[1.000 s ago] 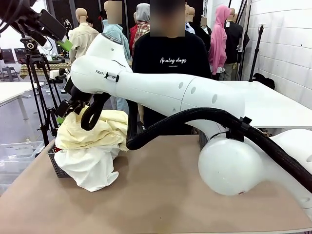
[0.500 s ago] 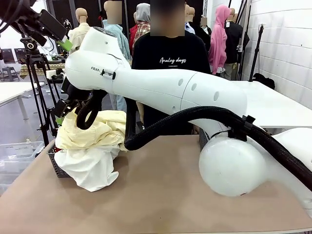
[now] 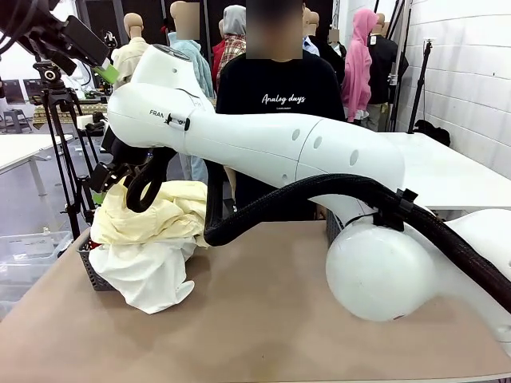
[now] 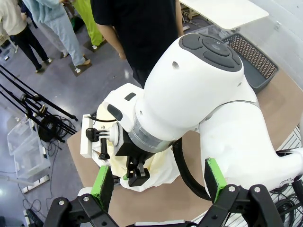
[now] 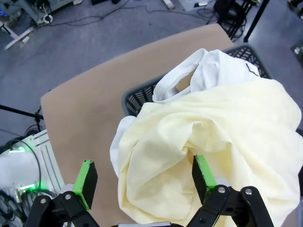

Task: Sort the tops and bottoms.
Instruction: Sort the clothes according to human instructions.

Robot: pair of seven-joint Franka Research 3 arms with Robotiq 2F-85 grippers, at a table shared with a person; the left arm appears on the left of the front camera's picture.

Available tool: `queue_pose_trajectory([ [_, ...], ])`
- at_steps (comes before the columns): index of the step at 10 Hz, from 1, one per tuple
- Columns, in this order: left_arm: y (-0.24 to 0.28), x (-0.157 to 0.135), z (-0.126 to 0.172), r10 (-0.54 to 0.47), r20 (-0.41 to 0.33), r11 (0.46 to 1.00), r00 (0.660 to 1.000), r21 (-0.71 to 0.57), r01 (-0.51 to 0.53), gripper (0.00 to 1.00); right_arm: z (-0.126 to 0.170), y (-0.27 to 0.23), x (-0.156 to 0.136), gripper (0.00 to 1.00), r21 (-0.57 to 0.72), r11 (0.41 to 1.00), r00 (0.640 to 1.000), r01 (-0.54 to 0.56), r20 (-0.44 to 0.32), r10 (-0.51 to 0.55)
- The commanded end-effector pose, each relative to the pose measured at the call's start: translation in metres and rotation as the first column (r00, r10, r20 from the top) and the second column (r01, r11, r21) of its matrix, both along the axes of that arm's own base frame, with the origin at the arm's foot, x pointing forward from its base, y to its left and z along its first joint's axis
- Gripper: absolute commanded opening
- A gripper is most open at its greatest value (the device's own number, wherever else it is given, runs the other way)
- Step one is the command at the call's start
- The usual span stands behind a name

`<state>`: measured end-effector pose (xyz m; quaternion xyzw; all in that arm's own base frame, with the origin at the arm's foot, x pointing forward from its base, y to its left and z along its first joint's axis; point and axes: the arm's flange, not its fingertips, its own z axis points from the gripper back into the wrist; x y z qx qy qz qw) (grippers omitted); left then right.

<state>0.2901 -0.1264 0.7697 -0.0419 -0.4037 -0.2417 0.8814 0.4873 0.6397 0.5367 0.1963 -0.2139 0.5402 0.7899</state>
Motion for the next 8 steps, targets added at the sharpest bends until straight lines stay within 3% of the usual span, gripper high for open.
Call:
queue_pose_trajectory([
  [1,-0.0002,-0.0004,0.0007,-0.001,0.000,1.000,1.000,-0.007,0.001,1.00,-0.0011,0.0005,0.0002,1.00,0.002,1.000,1.000,-0.002,-0.001,0.002],
  [8,-0.0002,-0.0004,0.0007,-0.001,0.000,1.000,1.000,-0.007,0.001,1.00,-0.0011,0.0005,0.0002,1.00,0.002,1.000,1.000,-0.002,-0.001,0.002],
])
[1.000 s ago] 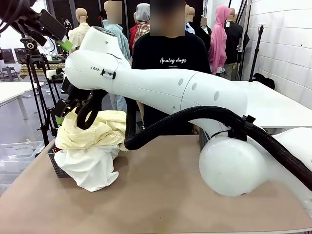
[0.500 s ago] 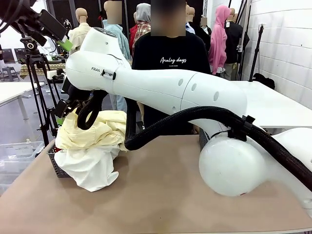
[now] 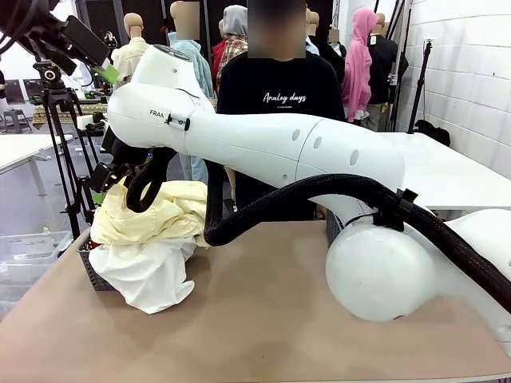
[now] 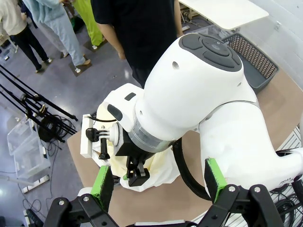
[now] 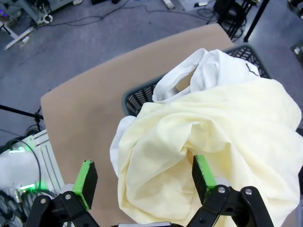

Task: Sort the tops and bottoms.
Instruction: Sort the clothes according to human instructions.

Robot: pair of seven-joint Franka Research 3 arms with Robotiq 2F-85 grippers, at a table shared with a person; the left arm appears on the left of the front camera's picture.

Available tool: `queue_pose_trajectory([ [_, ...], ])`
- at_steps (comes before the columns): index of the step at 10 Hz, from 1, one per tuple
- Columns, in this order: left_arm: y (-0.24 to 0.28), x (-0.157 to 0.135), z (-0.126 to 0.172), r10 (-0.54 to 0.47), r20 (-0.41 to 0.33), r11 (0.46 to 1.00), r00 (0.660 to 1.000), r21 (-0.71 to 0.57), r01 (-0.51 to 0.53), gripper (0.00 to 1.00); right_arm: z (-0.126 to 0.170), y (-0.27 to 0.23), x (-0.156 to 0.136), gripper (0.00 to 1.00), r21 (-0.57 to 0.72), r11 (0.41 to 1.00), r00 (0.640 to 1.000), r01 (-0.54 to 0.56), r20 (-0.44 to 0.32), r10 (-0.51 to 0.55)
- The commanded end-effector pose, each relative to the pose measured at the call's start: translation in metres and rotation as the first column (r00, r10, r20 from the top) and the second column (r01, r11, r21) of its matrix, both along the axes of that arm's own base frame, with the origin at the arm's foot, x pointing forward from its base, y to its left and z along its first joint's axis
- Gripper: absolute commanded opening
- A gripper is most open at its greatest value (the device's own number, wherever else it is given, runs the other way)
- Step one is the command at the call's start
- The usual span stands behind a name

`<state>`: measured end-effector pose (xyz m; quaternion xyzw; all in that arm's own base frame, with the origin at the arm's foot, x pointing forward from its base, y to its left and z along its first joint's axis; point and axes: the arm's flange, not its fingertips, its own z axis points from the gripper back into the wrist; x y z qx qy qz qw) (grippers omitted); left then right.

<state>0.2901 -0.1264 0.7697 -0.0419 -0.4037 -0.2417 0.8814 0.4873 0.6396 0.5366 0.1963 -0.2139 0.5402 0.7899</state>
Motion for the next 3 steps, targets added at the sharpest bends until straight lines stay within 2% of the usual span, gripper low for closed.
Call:
queue_pose_trajectory([
  [1,-0.0002,-0.0004,0.0007,-0.001,0.000,1.000,1.000,-0.007,0.001,1.00,-0.0011,0.0005,0.0002,1.00,0.002,1.000,1.000,-0.002,-0.001,0.002],
  [3,-0.0002,-0.0004,0.0007,-0.001,0.000,1.000,1.000,-0.007,0.001,1.00,-0.0011,0.0005,0.0002,1.00,0.002,1.000,1.000,-0.002,-0.001,0.002],
])
